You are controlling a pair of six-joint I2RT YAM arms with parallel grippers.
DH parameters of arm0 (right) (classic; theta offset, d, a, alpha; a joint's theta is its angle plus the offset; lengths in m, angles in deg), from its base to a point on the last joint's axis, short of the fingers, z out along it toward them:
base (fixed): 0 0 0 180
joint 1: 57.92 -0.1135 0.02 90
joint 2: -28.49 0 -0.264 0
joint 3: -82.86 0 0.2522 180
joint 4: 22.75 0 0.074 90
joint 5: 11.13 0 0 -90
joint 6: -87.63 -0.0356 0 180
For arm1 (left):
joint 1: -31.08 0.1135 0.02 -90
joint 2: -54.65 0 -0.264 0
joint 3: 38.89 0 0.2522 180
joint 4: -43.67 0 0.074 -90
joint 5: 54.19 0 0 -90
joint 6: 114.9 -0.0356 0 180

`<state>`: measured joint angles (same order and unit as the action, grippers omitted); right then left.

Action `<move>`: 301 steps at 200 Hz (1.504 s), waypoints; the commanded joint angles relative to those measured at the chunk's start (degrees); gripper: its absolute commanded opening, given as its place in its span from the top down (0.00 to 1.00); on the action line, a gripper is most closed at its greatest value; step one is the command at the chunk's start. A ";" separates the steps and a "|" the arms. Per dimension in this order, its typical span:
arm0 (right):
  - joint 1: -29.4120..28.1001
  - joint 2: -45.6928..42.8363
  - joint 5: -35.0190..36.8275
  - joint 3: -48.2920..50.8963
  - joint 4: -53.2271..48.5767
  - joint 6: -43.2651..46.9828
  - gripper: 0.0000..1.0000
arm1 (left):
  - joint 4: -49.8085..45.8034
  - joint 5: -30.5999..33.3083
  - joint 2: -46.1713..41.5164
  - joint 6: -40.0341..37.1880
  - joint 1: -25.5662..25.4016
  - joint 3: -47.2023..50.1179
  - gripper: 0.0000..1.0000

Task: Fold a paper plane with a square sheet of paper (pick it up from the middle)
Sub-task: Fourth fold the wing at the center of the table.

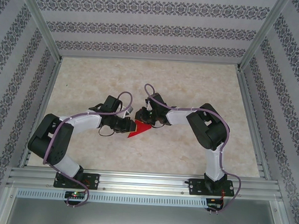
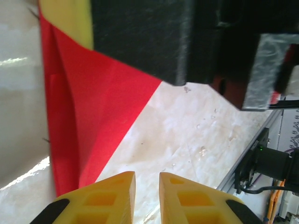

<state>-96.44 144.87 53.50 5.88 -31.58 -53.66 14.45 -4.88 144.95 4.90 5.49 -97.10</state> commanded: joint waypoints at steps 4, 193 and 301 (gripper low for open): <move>-0.64 2.98 2.87 1.68 -3.79 0.92 0.82 | 0.60 -2.54 1.92 -0.96 -0.58 -0.45 0.78; -0.55 3.70 2.60 0.73 -4.66 1.30 0.82 | -4.27 7.21 5.19 -3.13 -0.56 0.15 0.85; -0.59 3.60 3.08 1.16 -4.93 1.29 0.82 | -2.61 1.85 4.80 -2.81 -0.91 -1.69 0.76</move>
<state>-96.44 145.02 53.48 5.82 -31.62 -53.66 12.63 -4.60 148.75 3.11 5.40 -97.27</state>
